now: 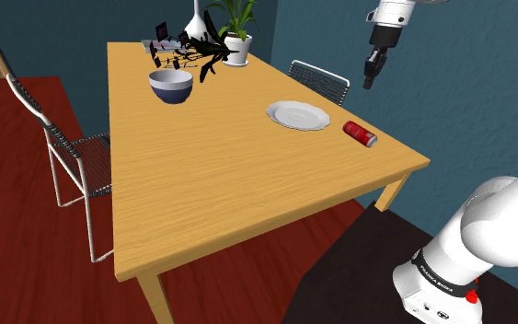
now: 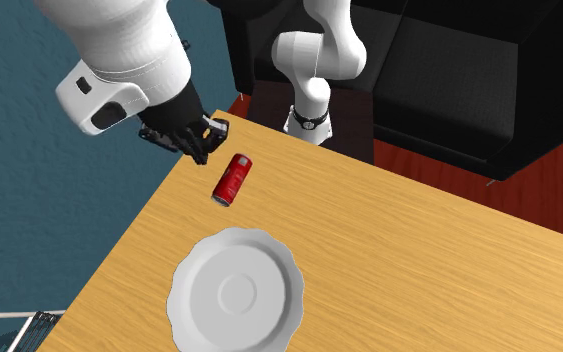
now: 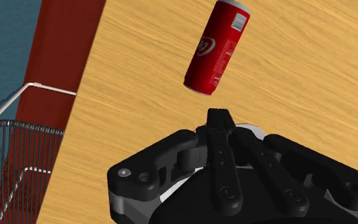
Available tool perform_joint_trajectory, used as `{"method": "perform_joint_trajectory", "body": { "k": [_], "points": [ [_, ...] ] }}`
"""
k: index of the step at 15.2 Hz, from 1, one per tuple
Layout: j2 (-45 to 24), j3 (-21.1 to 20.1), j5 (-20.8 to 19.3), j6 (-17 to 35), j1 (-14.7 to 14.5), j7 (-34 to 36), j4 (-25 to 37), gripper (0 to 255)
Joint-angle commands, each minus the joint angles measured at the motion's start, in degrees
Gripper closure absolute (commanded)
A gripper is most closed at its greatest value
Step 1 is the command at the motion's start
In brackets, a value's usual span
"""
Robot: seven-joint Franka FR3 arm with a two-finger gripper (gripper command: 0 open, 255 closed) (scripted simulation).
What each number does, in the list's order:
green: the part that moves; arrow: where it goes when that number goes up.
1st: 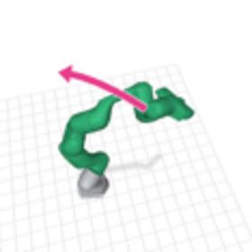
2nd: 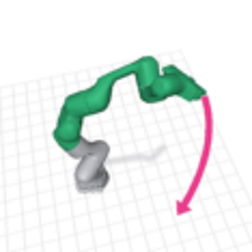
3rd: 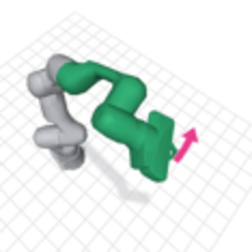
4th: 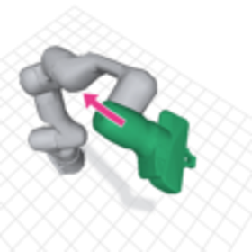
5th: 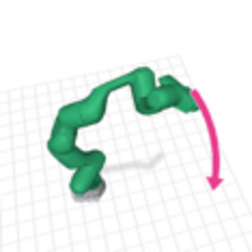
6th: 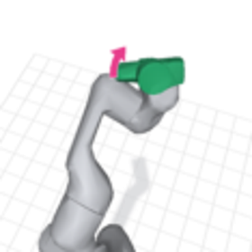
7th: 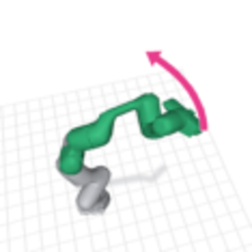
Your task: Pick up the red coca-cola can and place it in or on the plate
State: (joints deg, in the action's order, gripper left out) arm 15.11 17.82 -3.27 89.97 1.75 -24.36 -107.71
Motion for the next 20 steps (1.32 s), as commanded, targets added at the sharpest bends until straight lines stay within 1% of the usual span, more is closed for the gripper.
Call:
{"method": "perform_joint_trajectory", "body": {
  "k": [1,6,11,19,20],
  "points": [
    [0.02,0.02,0.00,0.00,0.02,0.00,-0.01,0],
    [7.70,-0.70,-0.96,10.22,1.57,5.88,-15.96,0],
    [13.57,-1.33,-1.54,20.28,3.51,11.34,-30.02,0],
    [12.24,-0.82,-1.61,27.25,3.60,11.54,-35.56,0],
    [12.26,-0.82,-1.61,27.25,3.60,11.55,-35.57,0]
  ]
}}
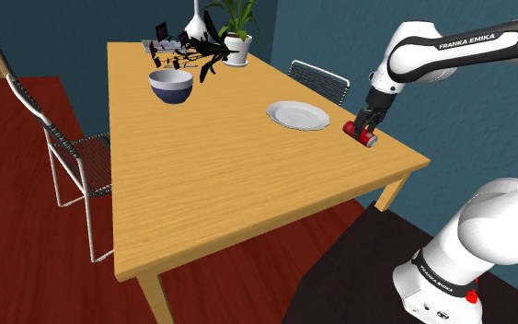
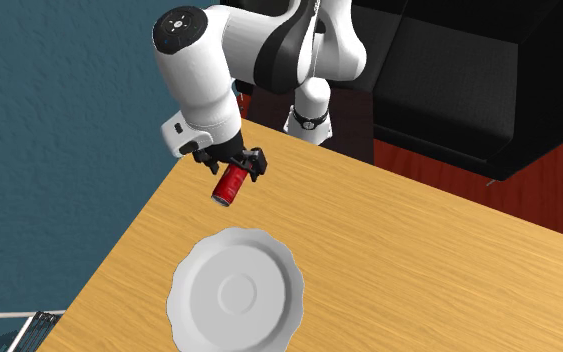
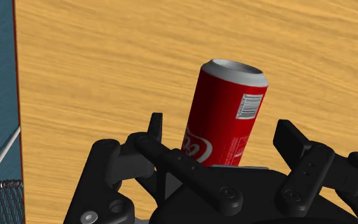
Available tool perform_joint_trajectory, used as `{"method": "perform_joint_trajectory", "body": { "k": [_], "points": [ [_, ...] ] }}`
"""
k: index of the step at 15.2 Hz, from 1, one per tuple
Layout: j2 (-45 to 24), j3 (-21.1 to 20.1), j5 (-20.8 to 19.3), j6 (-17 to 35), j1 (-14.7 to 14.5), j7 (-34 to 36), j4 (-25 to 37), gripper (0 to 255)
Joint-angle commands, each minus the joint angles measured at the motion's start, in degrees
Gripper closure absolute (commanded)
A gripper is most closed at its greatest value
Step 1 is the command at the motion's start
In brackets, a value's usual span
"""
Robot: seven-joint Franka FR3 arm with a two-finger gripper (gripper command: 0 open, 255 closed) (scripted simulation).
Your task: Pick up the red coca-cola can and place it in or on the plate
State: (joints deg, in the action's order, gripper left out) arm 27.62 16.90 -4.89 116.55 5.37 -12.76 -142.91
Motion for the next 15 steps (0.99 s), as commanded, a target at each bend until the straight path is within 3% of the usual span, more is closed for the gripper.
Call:
{"method": "perform_joint_trajectory", "body": {
  "k": [1,7,8,15],
  "points": [
    [-0.26,0.09,0.01,0.67,-0.01,-0.05,-0.37,0],
    [-0.26,0.09,0.01,0.66,-0.01,-0.05,-0.36,0],
    [-0.26,0.09,0.01,0.66,-0.01,-0.05,-0.36,255],
    [-0.27,0.09,0.01,0.66,-0.01,-0.06,-0.36,255]
  ]
}}
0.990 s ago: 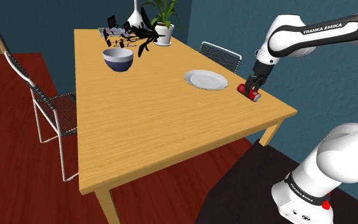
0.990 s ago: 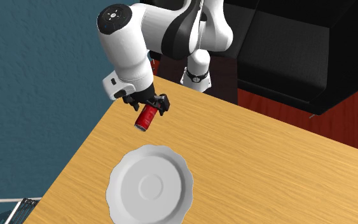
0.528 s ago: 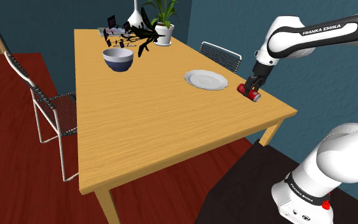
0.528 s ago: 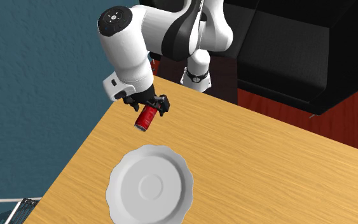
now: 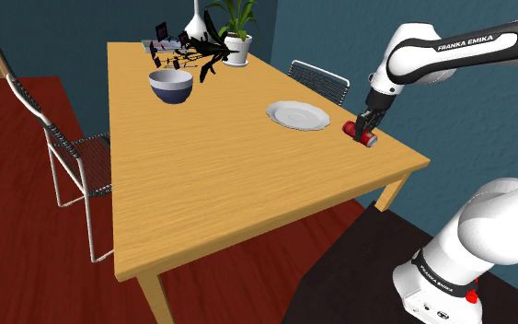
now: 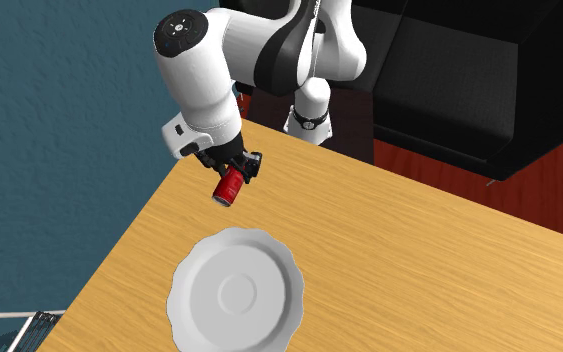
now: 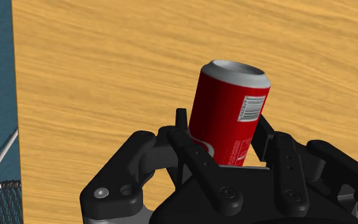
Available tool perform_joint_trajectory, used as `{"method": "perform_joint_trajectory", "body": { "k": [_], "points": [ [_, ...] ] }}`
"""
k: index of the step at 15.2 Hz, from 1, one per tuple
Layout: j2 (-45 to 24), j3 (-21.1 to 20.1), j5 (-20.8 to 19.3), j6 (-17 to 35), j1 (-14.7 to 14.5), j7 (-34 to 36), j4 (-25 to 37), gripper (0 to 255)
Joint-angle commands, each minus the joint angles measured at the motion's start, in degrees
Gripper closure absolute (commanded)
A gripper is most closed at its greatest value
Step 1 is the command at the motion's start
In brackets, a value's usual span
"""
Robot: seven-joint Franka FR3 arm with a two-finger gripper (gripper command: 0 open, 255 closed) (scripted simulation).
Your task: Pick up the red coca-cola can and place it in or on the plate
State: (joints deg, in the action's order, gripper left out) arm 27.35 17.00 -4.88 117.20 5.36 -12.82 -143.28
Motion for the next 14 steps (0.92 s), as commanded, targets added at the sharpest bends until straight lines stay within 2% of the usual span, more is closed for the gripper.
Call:
{"method": "perform_joint_trajectory", "body": {
  "k": [1,14],
  "points": [
    [0.00,0.00,0.00,0.00,0.00,0.00,0.01,255],
    [2.16,-1.12,0.30,-9.76,-0.15,0.57,7.65,255]
  ]
}}
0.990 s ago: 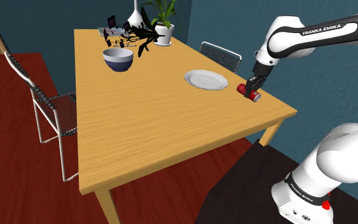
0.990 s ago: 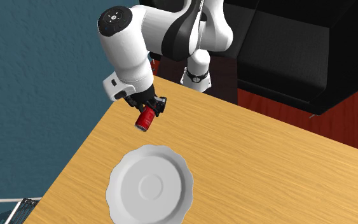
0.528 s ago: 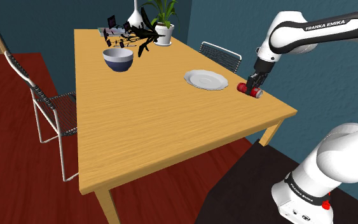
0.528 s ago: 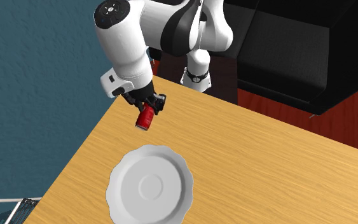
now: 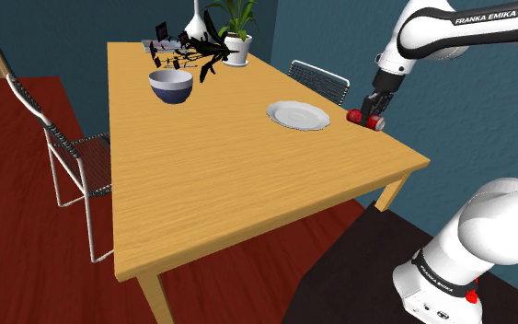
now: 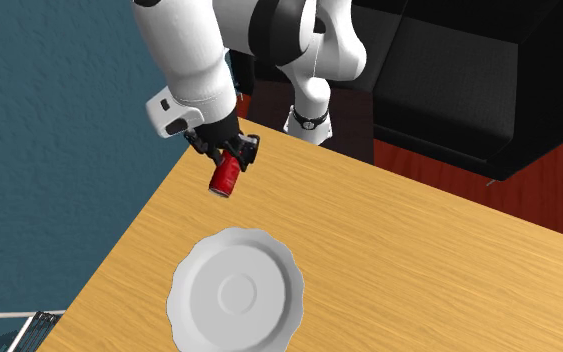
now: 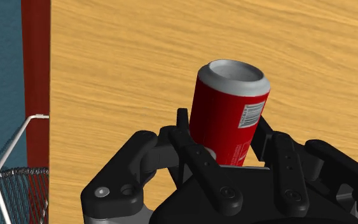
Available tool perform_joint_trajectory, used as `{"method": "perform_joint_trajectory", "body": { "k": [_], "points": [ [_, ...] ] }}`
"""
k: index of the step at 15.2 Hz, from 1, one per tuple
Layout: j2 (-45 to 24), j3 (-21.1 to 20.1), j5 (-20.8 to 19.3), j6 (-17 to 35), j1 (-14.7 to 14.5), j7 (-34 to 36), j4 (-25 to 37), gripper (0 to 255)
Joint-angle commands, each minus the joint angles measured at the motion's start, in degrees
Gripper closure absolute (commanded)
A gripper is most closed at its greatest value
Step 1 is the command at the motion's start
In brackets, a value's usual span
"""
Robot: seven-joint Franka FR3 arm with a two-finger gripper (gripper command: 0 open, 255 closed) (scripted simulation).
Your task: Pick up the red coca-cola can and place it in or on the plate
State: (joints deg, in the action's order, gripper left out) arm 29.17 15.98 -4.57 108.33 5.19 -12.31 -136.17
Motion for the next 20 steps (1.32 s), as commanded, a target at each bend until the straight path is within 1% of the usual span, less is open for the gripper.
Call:
{"method": "perform_joint_trajectory", "body": {
  "k": [1,6,13,20],
  "points": [
    [0.42,-0.19,0.03,-1.68,0.00,0.08,1.25,255],
    [0.63,-0.50,0.20,-4.98,-0.11,0.21,4.35,255],
    [-13.65,-2.13,4.22,-2.99,-3.54,2.88,16.40,255],
    [-28.41,-3.35,7.80,-4.18,-5.60,4.84,32.08,255]
  ]
}}
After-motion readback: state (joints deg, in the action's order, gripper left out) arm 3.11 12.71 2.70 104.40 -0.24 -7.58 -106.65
